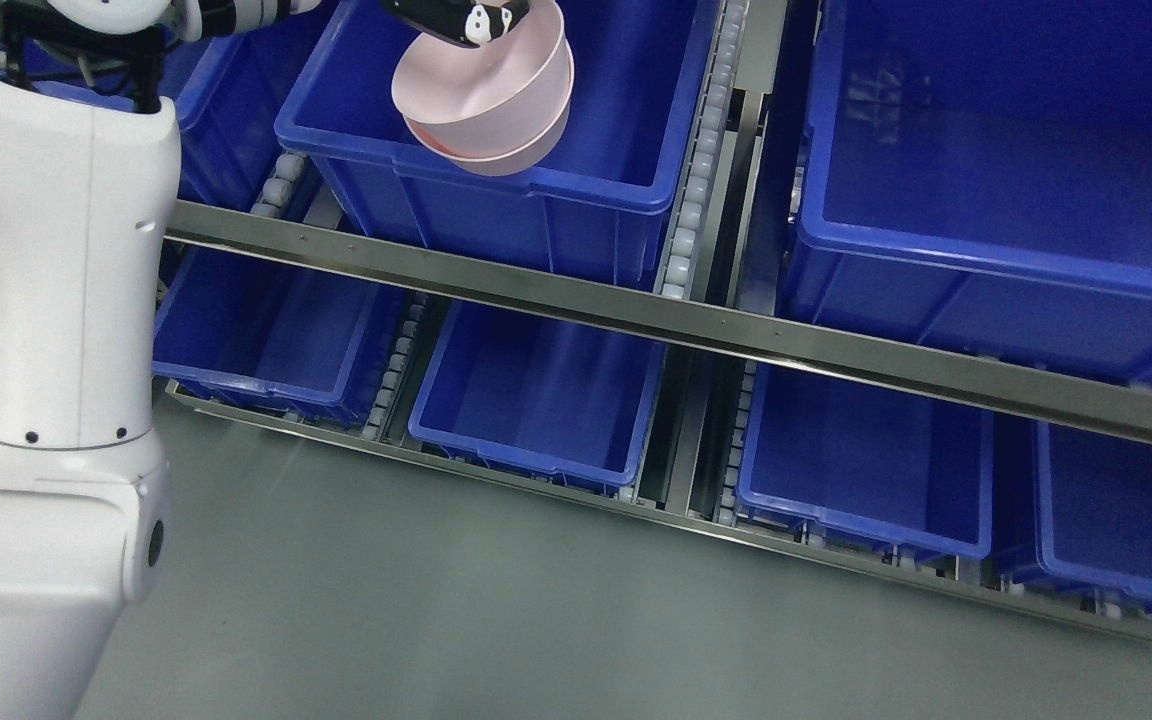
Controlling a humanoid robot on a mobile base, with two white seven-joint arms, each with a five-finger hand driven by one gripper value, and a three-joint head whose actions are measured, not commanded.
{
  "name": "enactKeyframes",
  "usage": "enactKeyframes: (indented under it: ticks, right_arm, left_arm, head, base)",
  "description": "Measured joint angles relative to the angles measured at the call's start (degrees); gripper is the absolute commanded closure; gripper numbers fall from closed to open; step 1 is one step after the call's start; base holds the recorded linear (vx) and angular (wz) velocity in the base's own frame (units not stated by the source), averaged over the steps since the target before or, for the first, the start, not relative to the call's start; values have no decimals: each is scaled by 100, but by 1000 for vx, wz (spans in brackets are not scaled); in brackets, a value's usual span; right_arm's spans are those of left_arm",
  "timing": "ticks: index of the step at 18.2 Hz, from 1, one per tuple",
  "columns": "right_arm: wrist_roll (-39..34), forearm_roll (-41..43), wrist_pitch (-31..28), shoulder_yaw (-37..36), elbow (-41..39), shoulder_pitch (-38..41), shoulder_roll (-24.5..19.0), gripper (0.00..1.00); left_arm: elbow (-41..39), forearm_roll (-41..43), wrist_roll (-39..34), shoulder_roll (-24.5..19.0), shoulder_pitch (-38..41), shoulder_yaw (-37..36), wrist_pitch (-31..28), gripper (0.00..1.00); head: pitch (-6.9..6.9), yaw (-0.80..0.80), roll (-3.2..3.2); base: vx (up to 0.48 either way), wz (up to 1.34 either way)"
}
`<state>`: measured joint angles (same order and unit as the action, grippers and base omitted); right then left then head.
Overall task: Stack pink IKEA bowls on left shelf middle
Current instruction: 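Carry the stacked bowls to the blue bin on the shelf while turning, then lower the stacked bowls into the blue bin and open the left hand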
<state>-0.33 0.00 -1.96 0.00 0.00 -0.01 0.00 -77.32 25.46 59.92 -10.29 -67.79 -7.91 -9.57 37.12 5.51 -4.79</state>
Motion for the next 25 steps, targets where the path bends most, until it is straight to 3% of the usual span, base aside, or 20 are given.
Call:
enactKeyframes:
  ticks: [13, 25]
  right_arm:
    - [0, 0, 2, 0, 0, 1, 0, 0]
    - [0, 0, 16, 0, 0, 1, 0, 0]
  left_arm:
    - [433, 314, -146, -79, -64, -55, 309, 98]
    - [577, 523, -447, -93, 854, -523, 551, 95]
  head:
    - [0, 0, 0]
    - [0, 0, 0]
  base:
    - [194, -114]
    - [36, -22]
